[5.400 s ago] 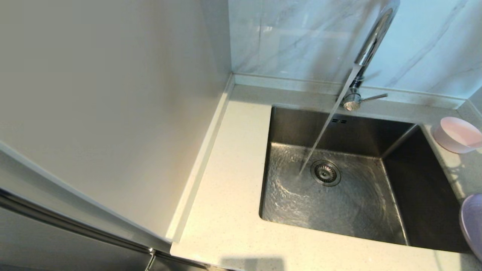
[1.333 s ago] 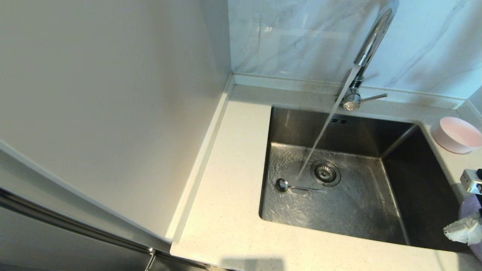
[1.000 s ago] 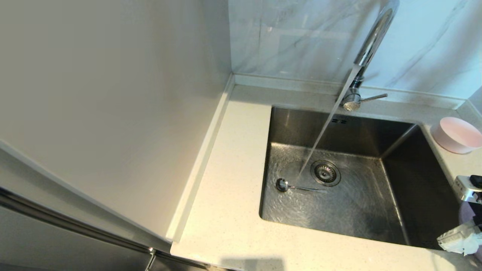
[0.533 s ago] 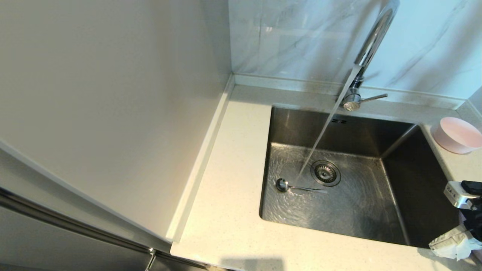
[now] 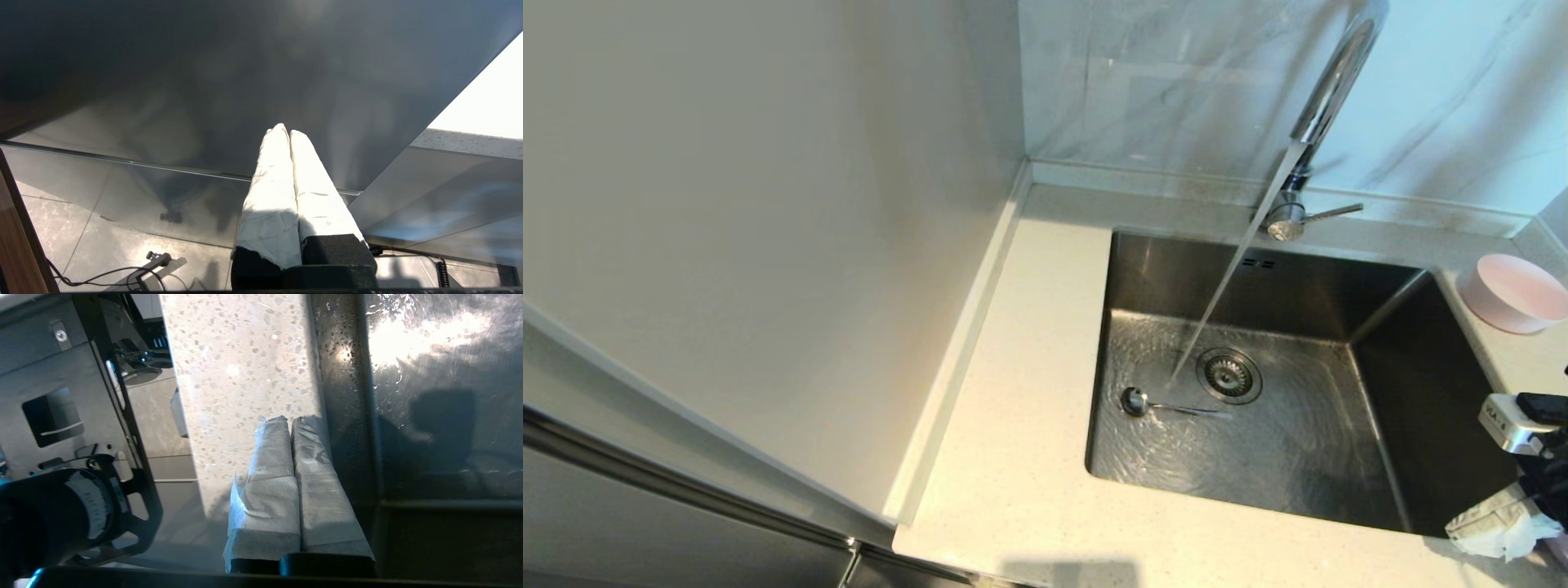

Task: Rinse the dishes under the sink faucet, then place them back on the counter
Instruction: Pick up the plate

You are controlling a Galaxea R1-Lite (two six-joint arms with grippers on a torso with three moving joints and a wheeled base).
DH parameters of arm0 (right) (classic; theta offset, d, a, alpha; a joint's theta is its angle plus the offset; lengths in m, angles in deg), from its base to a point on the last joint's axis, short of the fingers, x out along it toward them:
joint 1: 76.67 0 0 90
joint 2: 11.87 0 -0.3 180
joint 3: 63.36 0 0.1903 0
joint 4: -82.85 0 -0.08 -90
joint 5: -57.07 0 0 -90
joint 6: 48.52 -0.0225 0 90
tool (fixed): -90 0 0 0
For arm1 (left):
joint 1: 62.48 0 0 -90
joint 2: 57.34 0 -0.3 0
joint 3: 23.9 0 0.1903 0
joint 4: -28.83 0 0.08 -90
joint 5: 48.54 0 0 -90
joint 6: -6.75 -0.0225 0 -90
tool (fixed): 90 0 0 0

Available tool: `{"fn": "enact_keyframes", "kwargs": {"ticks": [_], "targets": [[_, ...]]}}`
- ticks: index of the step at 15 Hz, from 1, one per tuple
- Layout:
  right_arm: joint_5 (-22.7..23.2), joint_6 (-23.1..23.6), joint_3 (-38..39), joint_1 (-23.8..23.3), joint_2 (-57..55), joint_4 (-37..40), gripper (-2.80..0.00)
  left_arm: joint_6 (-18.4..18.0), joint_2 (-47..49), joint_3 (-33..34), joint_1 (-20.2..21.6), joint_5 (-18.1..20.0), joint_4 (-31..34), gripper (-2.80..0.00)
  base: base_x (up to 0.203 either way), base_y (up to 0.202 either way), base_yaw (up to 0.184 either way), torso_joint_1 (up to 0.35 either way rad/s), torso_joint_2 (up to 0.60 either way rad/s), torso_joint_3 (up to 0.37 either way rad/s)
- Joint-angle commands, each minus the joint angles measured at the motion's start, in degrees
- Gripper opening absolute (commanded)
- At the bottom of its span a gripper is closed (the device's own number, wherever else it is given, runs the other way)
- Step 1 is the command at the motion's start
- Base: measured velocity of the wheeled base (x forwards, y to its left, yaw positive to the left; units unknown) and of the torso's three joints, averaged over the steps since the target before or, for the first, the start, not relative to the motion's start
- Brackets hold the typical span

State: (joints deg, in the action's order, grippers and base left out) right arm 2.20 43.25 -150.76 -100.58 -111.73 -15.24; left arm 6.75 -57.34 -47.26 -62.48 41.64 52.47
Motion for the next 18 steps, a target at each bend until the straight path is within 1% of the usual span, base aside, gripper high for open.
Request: {"fn": "enact_keyframes", "kwargs": {"ticks": [1,2,5,6,8,9,10,13,14,17,18], "targets": [[0.2,2.4,-1.6,0.0,-5.3,0.3,-2.80,0.0,0.0,0.0,0.0,0.0,0.0,-2.80,0.000,0.000,0.000,0.000,0.00,0.000],[0.3,2.7,-2.1,0.0,-6.7,0.3,-2.80,0.0,0.0,0.0,0.0,0.1,0.0,-2.80,0.000,0.000,0.000,0.000,0.00,0.000],[0.7,1.4,-5.2,0.0,-11.8,0.3,-2.80,0.0,0.0,0.0,0.0,0.0,0.0,-2.80,0.000,0.000,0.000,0.000,0.00,0.000],[1.5,1.3,-6.7,0.0,-13.5,0.3,-2.80,0.0,0.0,0.0,0.0,0.1,0.0,-2.80,0.000,0.000,0.000,0.000,0.00,0.000],[5.0,1.2,-10.2,0.1,-16.0,0.3,-2.80,0.0,0.0,0.0,0.0,0.0,0.0,-2.80,0.000,0.000,0.000,0.000,0.00,0.000],[6.7,1.2,-11.5,0.1,-16.4,0.3,-2.80,0.0,0.0,0.0,0.0,0.0,0.0,-2.80,0.000,0.000,0.000,0.000,0.00,0.000],[7.5,1.1,-12.4,0.1,-16.4,0.4,-2.80,0.0,0.0,0.0,0.0,0.0,0.0,-2.80,0.000,0.000,0.000,0.000,0.00,0.000],[7.9,-0.9,-14.0,0.0,-16.1,0.5,-2.80,0.0,0.0,0.0,0.0,0.0,0.0,-2.80,0.000,0.000,0.000,0.000,0.00,0.000],[8.5,-0.9,-14.4,0.3,-16.2,0.5,-2.80,0.0,0.0,0.0,0.0,0.0,0.0,-2.80,0.000,0.000,0.000,0.000,0.00,0.000],[12.3,-2.2,-15.1,1.9,-16.2,0.5,-2.80,0.0,0.0,0.0,0.0,0.0,0.0,-2.80,0.000,0.000,0.000,0.000,0.00,0.000],[12.5,-2.9,-15.2,2.3,-16.0,0.4,-2.80,0.0,0.0,0.0,0.0,0.0,0.0,-2.80,0.000,0.000,0.000,0.000,0.00,0.000]]}}
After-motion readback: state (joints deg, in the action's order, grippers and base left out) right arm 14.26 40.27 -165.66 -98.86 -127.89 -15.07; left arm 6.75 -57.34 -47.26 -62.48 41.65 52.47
